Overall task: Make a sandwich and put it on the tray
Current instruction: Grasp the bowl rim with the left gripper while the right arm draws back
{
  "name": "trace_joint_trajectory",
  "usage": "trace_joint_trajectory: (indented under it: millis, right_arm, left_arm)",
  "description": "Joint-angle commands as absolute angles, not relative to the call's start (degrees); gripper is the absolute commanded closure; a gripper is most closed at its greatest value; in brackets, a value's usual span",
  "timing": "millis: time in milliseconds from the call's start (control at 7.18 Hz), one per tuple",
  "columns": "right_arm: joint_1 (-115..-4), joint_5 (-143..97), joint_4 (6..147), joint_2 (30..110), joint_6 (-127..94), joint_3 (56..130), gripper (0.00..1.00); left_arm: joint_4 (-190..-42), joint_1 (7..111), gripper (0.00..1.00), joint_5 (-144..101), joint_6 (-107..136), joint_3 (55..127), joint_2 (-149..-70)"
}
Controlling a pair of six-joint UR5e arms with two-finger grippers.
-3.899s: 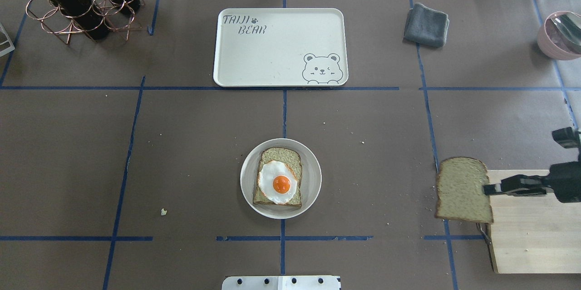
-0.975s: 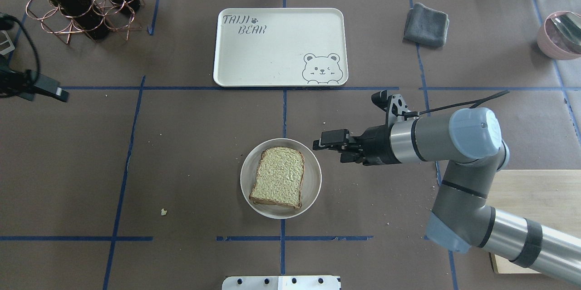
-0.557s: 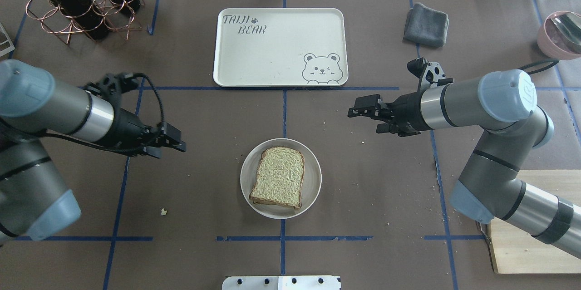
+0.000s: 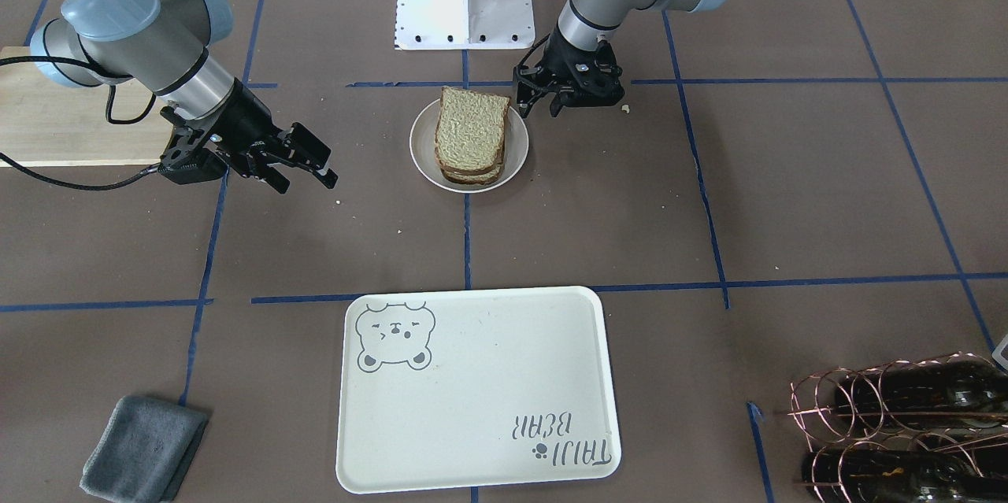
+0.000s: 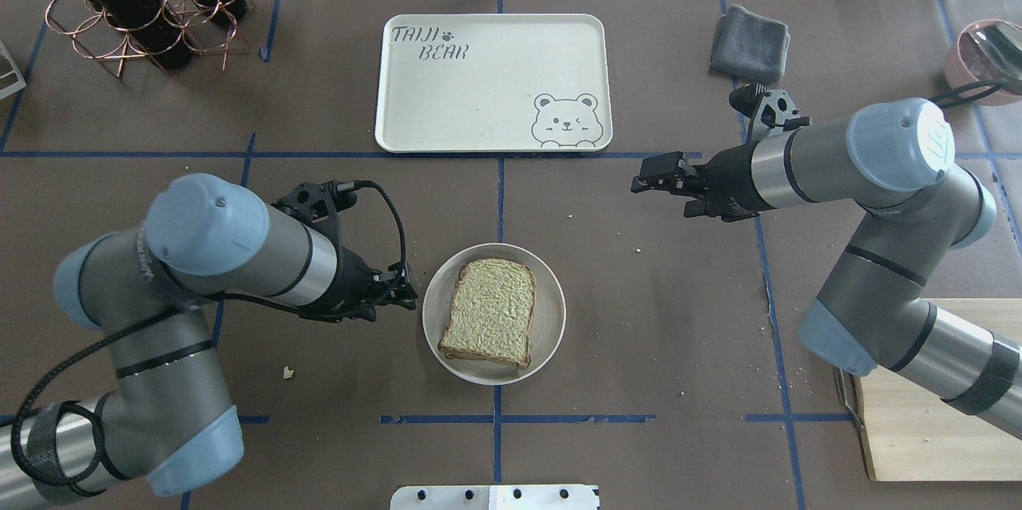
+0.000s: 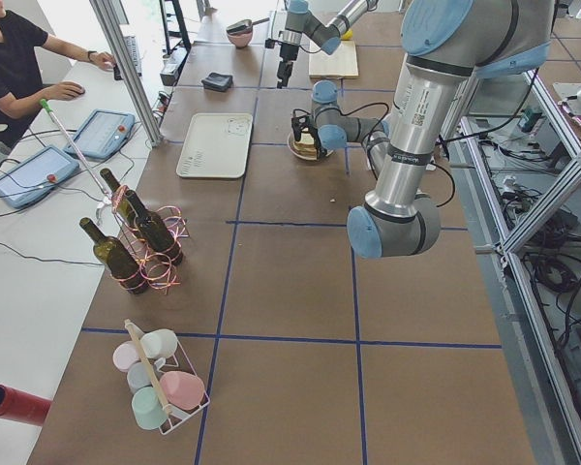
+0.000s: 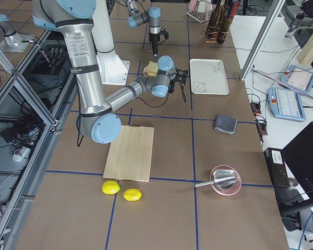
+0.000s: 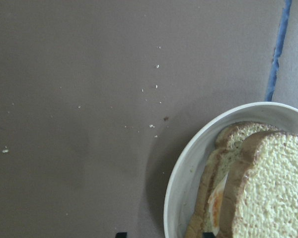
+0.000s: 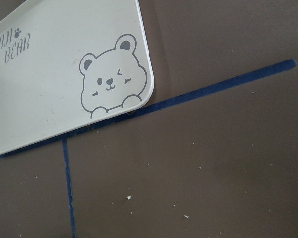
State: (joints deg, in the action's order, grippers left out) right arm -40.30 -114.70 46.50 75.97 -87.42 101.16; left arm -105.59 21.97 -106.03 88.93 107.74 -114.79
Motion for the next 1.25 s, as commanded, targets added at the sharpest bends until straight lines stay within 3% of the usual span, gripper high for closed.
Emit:
trace_joint_trajectory:
  millis: [0, 1114]
  right_arm:
    - [-40.34, -114.52, 46.49, 76.46, -87.36, 101.34, 0.00]
    - [-40.25, -114.08, 46.49, 77.08, -87.36, 101.69, 0.00]
  left_arm:
    - [-105.12, 19.78, 0.48, -103.19, 88.86, 107.05, -115.40]
    - [-112.41, 19.69, 0.56, -101.34, 87.10, 100.20, -116.10]
